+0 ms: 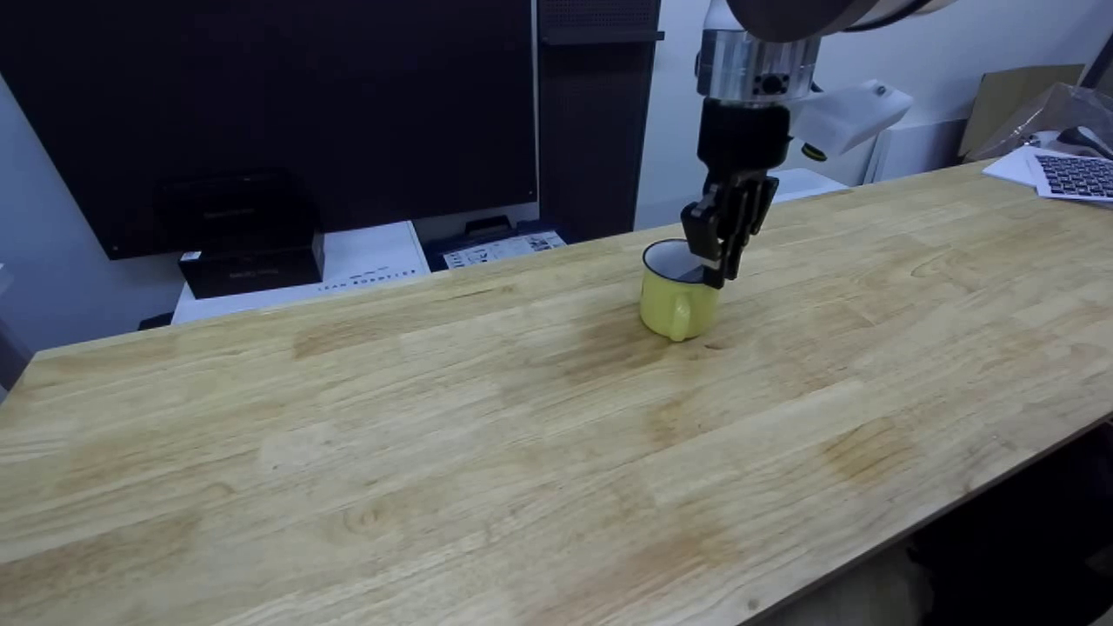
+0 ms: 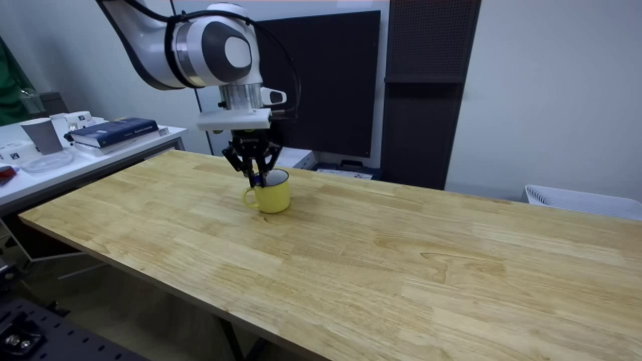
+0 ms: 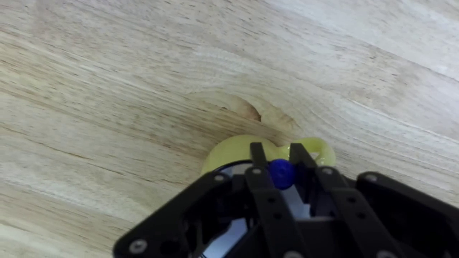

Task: Take the blue marker out of the yellow mug

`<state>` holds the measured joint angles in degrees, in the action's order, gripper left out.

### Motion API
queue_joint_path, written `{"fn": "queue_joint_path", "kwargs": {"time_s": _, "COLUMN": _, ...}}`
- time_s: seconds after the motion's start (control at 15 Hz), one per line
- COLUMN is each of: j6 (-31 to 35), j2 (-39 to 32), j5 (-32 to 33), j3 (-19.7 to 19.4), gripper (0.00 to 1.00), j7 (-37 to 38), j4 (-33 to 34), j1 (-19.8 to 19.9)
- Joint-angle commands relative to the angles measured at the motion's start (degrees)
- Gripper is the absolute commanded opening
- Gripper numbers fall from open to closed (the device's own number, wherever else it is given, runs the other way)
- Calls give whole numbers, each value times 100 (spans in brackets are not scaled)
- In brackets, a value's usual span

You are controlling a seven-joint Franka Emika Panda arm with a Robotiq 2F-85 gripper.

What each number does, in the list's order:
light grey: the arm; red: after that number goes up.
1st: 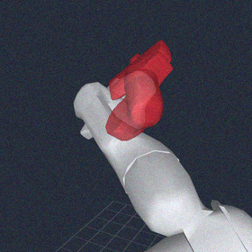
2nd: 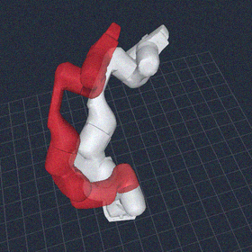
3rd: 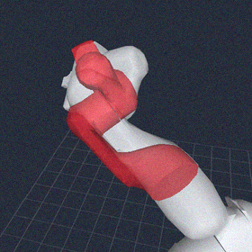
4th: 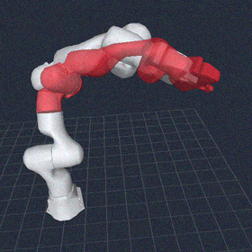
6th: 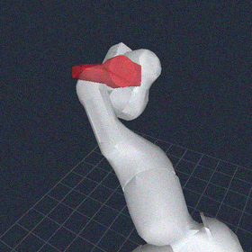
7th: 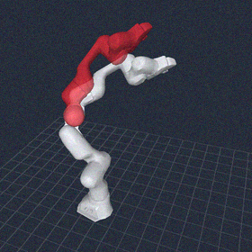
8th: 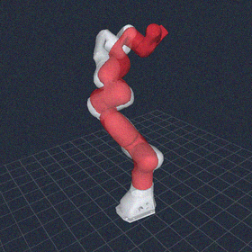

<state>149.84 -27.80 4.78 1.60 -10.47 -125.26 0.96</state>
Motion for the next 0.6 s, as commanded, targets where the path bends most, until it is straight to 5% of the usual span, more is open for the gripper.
{"fn": "queue_joint_path", "kwargs": {"time_s": 0.0, "j6": -61, "j2": 438, "j5": 64, "j3": -19, "gripper": 5, "j7": 85, "j4": -239, "j1": -52}}
{"fn": "queue_joint_path", "kwargs": {"time_s": 0.53, "j6": -186, "j2": 2225, "j5": 684, "j3": -313, "gripper": 6, "j7": 829, "j4": -1269, "j1": -336}}
